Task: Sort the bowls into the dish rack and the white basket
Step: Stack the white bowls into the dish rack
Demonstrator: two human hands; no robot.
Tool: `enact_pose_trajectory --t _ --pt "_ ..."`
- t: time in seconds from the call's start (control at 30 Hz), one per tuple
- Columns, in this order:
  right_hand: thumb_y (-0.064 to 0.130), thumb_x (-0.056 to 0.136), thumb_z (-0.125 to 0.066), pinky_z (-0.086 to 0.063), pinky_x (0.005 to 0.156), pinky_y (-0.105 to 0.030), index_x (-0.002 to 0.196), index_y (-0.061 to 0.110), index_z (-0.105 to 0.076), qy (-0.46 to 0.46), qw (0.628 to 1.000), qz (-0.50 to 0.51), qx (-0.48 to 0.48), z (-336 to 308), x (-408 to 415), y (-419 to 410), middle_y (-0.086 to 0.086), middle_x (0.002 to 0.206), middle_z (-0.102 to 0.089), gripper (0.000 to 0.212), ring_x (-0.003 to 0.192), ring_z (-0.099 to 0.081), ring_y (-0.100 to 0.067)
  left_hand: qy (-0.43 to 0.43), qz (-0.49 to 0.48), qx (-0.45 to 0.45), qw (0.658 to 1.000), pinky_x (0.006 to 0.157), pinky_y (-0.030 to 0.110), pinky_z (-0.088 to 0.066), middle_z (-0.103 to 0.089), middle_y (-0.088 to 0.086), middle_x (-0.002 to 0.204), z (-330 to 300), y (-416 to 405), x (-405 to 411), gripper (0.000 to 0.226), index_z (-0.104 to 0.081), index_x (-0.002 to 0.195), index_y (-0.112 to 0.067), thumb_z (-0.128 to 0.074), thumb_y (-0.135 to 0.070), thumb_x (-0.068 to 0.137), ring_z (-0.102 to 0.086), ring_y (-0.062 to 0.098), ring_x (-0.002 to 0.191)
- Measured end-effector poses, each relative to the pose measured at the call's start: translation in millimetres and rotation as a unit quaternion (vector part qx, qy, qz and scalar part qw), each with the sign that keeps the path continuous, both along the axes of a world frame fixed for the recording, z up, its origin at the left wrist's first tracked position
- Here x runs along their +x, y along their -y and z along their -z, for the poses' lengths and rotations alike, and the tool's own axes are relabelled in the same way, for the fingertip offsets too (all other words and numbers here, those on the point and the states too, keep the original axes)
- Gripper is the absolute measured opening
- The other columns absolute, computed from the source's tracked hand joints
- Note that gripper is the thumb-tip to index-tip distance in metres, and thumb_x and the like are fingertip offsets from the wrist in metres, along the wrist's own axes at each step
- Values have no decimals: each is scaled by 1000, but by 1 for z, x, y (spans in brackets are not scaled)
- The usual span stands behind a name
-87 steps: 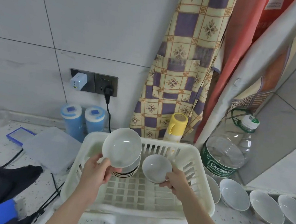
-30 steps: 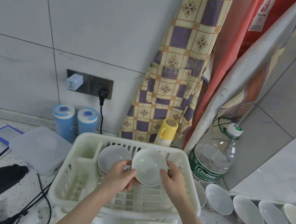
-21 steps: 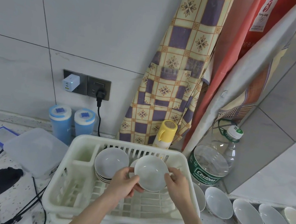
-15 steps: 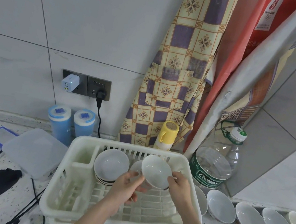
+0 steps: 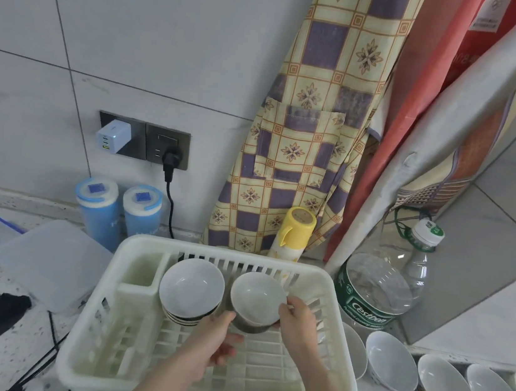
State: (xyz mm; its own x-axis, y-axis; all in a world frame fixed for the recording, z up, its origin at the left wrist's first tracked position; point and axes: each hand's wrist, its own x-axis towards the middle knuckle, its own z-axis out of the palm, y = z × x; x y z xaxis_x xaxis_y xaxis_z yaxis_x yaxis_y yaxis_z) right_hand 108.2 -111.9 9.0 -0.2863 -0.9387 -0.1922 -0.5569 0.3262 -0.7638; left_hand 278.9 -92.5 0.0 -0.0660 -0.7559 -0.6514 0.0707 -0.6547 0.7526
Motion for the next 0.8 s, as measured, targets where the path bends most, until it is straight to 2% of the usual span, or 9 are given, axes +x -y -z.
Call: enact_pose_trajectory --t 0.1,0.23,0.33,0.4,0.47,0.53,0.63,0.7,0.8 --pt "14 93 -45 -53 73 -39 95 22 -59 0 1000 -15 7 2 2 -2 -1 80 -68 16 80 -68 -25 -27 -1 -2 1000 40 20 -33 -77 11 83 4 -4 1 12 -55 105 -14 -54 -24 98 -54 12 41" --pt "17 94 -43 -53 71 -43 103 14 -63 -27 999 -27 10 5 2 -1 -12 84 -70 22 82 -68 -30 -52 -9 -2 999 44 22 -37 -76 12 85 3 -6 1 7 -58 96 -10 -59 -17 95 -60 14 51" --pt "25 95 -46 -52 66 -35 119 21 -60 -32 999 -23 11 6 0 -2 -6 82 -71 28 79 -68 -23 -67 -16 3 998 47 22 -39 -77 10 79 2 -7 1 9 -60 96 -8 -63 -15 92 -65 15 55" --pt "28 94 -49 -53 68 -34 125 23 -57 -22 999 -23 18 7 -2 -2 -5 83 -72 32 79 -69 -21 -72 -12 3 997 48 23 -40 -77 11 83 1 -9 2 11 -62 99 -7 -65 -14 91 -66 15 57" --pt "29 94 -51 -53 68 -32 124 24 -58 -5 999 -24 29 8 -2 -2 0 81 -71 32 78 -69 -17 -75 -7 4 997 49 23 -40 -76 12 87 -1 -9 2 14 -63 103 -5 -64 -10 91 -67 14 58" --pt "29 93 -52 -50 58 -25 123 24 -60 5 999 -26 32 9 -3 -2 4 76 -70 31 71 -68 -9 -76 1 4 997 51 23 -41 -75 11 87 -2 -9 2 16 -64 106 -3 -61 -5 91 -67 13 59" --pt "27 94 -54 -37 42 -8 122 20 -61 33 999 -15 24 10 -3 -1 4 74 -68 30 53 -61 5 -75 19 -3 997 52 23 -40 -73 8 81 -4 -11 2 18 -66 106 -1 -58 1 90 -66 11 59" --pt "27 95 -55 -37 41 -5 121 16 -62 55 998 -7 23 8 -3 -2 0 79 -67 29 50 -60 6 -79 24 -1 997 52 23 -39 -72 7 79 -7 -11 2 16 -65 103 -2 -57 2 89 -67 10 58" --pt "33 97 -52 -36 42 -7 122 15 -61 77 996 -4 36 2 -2 -4 -3 83 -68 31 46 -59 6 -102 14 31 994 52 24 -42 -74 12 91 -13 -12 4 16 -65 105 -3 -63 -6 89 -70 14 63"
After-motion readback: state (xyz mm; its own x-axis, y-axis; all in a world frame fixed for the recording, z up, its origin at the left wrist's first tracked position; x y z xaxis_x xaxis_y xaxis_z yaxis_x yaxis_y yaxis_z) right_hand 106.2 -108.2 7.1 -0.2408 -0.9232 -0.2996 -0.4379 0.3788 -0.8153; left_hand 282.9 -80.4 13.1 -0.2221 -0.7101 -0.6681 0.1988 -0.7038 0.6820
